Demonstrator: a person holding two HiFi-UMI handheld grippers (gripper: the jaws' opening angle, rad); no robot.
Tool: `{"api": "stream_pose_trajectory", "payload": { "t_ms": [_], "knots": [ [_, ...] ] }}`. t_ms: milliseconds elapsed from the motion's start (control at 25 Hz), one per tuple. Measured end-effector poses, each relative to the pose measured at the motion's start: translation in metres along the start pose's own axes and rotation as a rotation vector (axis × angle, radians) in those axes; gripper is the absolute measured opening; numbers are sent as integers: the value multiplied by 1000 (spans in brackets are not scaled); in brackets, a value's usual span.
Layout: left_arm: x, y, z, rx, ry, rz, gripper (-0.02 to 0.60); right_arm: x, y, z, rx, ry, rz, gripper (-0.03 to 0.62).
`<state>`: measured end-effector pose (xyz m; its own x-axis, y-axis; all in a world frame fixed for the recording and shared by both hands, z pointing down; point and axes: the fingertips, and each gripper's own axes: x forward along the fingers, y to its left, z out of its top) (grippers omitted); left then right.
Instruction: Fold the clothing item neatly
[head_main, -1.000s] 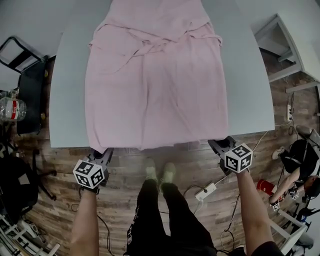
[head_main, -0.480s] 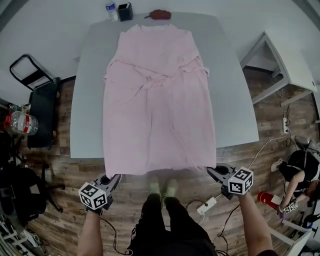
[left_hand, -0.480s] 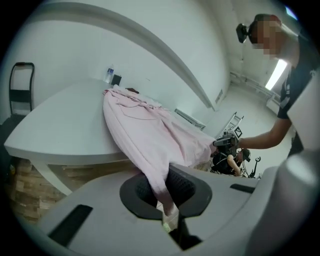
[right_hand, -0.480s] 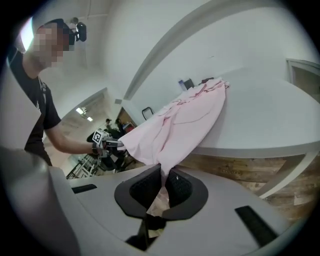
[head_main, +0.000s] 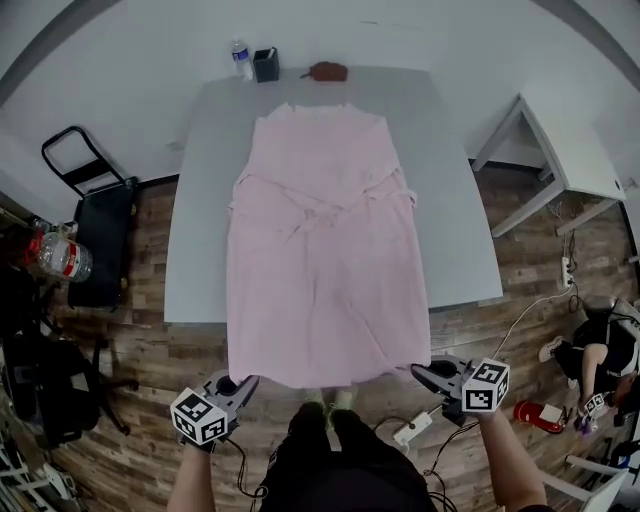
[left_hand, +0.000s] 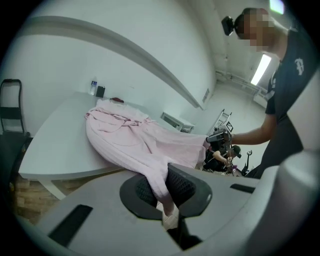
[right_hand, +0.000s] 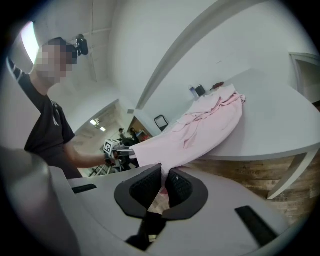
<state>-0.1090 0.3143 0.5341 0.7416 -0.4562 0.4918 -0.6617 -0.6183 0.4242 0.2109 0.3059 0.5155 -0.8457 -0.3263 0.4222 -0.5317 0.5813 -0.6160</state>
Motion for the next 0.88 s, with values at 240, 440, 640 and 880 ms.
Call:
{"api": "stream_pose_trajectory", "payload": {
  "t_ms": [240,440,640,880],
  "knots": [
    [-39,-26,21,-67,-66,-82,8,-32,31,31,57,-101,89,25],
    [-46,-6,73,-42,-152,-71,8,-47,26,88,21,-213,102,25],
    [-25,33,153,-4,-236,-37,8,-38,4,150,-59,-236,60,25],
    [16,91,217,-23,-269,25,8,-14,-43,221,-83,-264,-17,25]
  ]
}}
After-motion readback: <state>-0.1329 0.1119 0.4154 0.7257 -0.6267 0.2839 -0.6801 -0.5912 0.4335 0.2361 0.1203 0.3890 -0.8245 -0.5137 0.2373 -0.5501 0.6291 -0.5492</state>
